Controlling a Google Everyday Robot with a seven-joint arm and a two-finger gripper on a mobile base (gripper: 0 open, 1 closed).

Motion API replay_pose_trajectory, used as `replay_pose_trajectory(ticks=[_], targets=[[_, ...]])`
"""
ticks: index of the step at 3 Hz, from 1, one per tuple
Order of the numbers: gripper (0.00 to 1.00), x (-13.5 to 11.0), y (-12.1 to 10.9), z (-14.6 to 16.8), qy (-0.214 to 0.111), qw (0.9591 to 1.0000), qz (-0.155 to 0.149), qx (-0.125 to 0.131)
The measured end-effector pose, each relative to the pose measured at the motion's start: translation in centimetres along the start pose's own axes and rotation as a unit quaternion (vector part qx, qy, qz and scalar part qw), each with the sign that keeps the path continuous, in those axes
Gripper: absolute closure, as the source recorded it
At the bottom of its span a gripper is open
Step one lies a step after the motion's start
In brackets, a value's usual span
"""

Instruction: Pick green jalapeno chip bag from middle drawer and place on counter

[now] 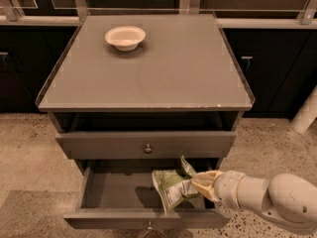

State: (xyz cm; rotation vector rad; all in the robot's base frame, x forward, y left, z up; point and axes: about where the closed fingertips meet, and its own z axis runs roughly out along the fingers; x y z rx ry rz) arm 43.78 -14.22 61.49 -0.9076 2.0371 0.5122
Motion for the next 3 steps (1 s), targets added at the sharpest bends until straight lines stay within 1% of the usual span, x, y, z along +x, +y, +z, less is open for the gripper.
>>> replay_pose_trajectory(ticks=[1,2,3], targets=[[1.0,-3.0,-0.9,-2.1,0.006,0.9994,-0.034,0.007],[1.0,-11.4,-0.8,-7.1,0.009,0.9952,-0.097,0.009],[1.0,-21.0,0.1,-11.8,0.021,0.984,-0.173,0.037]])
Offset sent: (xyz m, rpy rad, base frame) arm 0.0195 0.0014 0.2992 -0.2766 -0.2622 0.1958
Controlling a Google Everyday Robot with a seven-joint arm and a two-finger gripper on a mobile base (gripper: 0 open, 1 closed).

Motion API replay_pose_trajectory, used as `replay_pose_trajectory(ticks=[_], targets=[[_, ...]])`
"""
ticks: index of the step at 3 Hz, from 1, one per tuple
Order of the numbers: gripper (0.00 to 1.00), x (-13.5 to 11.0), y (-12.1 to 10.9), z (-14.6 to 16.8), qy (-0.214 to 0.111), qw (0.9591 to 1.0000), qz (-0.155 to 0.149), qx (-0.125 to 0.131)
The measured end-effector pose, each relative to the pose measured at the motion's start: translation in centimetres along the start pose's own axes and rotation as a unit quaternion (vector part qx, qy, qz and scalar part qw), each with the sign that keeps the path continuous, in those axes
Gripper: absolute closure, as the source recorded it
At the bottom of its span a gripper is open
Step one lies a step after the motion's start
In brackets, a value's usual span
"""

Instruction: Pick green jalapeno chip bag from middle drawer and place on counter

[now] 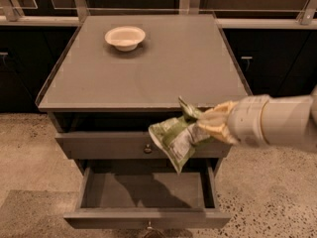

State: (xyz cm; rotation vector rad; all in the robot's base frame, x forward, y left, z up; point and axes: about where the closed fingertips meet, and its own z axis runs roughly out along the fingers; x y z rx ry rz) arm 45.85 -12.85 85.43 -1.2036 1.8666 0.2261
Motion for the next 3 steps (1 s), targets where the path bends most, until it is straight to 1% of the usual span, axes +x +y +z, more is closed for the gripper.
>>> replay_pose_trajectory(ticks=[1,2,3], targets=[[1.0,-7.27,-2.76,-3.53,0.001,0.9976,-0.057,0.039],[1.0,-8.25,-3.11,-3.85,-0.002,0.997,-0.064,0.044],[1.0,-8.04,-3.42,-3.96,-0.016,0.9969,-0.057,0.051]])
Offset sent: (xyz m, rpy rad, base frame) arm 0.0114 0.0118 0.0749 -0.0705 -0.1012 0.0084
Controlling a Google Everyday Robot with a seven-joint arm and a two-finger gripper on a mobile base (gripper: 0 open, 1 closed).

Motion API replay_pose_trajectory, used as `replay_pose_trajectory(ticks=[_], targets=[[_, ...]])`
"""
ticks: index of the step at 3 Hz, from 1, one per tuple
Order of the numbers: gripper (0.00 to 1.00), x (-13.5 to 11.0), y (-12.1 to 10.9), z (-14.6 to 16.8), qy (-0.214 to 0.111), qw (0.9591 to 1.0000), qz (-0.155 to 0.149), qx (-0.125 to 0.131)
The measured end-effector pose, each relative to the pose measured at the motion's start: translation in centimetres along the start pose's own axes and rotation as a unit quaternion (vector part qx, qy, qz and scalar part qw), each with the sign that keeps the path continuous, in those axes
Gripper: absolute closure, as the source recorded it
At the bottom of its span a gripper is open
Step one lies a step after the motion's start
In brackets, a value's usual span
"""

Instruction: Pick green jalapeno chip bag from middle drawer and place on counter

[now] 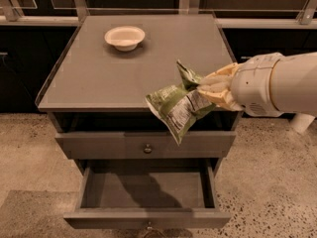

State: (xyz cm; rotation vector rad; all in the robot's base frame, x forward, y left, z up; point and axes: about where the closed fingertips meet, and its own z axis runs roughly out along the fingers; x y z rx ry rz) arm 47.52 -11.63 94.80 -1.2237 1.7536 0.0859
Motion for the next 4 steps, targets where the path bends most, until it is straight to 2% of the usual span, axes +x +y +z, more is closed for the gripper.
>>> replay_pose_trajectory(ticks=[2,3,4], targets=[[1.0,-0.5,-6.9,-0.8,-0.003,0.9993,-0.034,0.018],[1.0,-0.1,-11.9,2.4,-0.002,0.999,-0.044,-0.003],[1.0,0.0,-15.5,5.8,-0.02,0.9987,-0.046,-0.011]])
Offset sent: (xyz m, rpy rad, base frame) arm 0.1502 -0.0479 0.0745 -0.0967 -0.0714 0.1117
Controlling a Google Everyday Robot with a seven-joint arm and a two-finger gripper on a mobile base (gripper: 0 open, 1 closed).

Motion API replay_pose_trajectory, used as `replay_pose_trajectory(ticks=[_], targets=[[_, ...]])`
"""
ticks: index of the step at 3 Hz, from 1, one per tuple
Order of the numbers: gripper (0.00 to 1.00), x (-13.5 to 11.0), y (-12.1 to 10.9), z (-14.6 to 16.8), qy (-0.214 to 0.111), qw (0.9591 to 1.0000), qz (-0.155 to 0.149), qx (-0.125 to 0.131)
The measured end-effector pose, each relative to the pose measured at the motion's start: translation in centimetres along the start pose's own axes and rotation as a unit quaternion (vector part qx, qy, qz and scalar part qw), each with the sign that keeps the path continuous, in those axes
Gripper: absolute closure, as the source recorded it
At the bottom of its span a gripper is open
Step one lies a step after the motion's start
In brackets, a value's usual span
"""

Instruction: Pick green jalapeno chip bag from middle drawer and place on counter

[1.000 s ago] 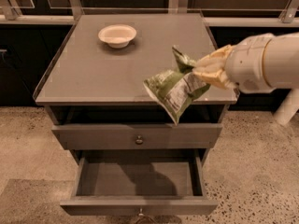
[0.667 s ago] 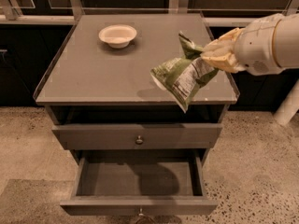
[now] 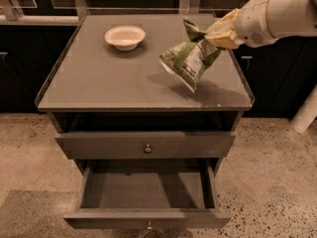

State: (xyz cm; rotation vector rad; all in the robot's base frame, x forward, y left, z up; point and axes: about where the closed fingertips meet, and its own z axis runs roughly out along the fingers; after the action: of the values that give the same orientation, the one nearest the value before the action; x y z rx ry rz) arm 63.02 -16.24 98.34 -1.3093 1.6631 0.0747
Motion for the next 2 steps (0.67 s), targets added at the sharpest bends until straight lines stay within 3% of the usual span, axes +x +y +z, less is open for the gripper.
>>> replay_pose_trajectory(ticks=[1,2], targets=[[1.0,1.6,-2.22,2.42,0.0,1.0,0.01,0.0],[0.81,1.69,-2.51,2.65,-0.001,0.9999,0.011,0.001]])
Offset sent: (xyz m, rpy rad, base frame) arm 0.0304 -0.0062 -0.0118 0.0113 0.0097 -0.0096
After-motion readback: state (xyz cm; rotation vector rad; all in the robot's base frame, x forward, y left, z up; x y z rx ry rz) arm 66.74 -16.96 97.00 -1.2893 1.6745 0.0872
